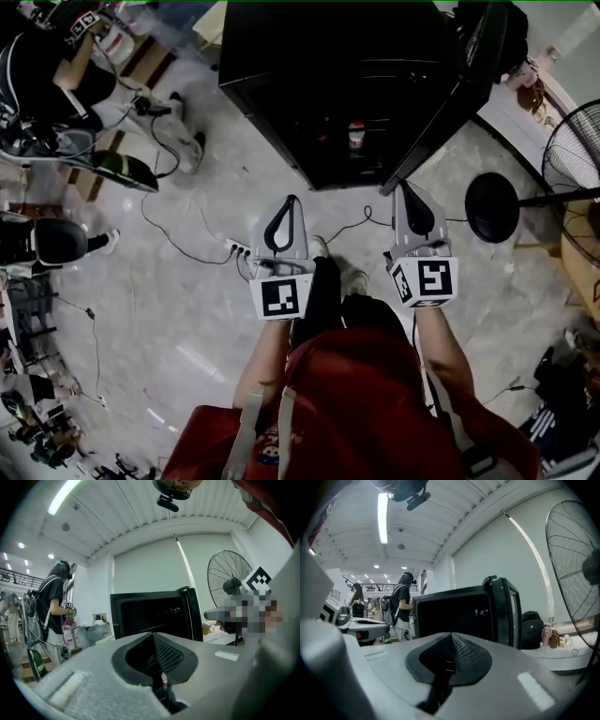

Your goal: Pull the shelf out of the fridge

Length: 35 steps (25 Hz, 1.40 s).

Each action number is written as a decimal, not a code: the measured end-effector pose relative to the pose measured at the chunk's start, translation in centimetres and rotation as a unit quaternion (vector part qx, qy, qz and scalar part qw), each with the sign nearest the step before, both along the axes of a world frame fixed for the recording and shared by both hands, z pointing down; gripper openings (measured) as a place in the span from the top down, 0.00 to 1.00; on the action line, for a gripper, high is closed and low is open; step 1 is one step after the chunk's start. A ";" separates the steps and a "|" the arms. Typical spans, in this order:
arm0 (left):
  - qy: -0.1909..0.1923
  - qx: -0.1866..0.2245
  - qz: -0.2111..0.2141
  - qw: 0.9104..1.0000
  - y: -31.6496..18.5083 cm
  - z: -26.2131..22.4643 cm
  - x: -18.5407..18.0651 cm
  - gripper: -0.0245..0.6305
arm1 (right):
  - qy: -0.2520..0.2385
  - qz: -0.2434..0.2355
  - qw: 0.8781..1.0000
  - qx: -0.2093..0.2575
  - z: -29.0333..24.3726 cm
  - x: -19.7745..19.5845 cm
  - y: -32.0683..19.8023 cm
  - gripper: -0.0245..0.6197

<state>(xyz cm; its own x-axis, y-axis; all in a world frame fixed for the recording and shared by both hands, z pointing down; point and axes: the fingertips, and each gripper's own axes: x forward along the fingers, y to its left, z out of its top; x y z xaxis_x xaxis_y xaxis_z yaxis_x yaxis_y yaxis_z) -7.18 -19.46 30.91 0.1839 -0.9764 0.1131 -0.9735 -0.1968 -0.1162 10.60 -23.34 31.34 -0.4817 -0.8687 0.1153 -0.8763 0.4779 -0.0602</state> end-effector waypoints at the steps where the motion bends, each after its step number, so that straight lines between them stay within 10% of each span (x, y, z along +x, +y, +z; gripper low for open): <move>1: 0.000 -0.001 0.000 1.000 -0.3 0.7 -0.2 0.96 | 0.002 -0.003 1.000 -0.005 0.8 -0.4 -0.3 0.97; 35: 0.047 -0.096 -0.027 0.994 -2.3 27.3 -6.3 0.96 | 0.033 0.003 0.991 -0.131 26.9 -7.0 -2.8 0.96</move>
<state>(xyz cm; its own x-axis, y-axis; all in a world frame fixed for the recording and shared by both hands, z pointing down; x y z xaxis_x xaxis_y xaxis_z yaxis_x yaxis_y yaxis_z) -13.51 -21.79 58.23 0.1501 -0.9473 0.2831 -0.9881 -0.1537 0.0097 3.63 -26.15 58.23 -0.4611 -0.8076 0.3677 -0.8850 0.4489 -0.1239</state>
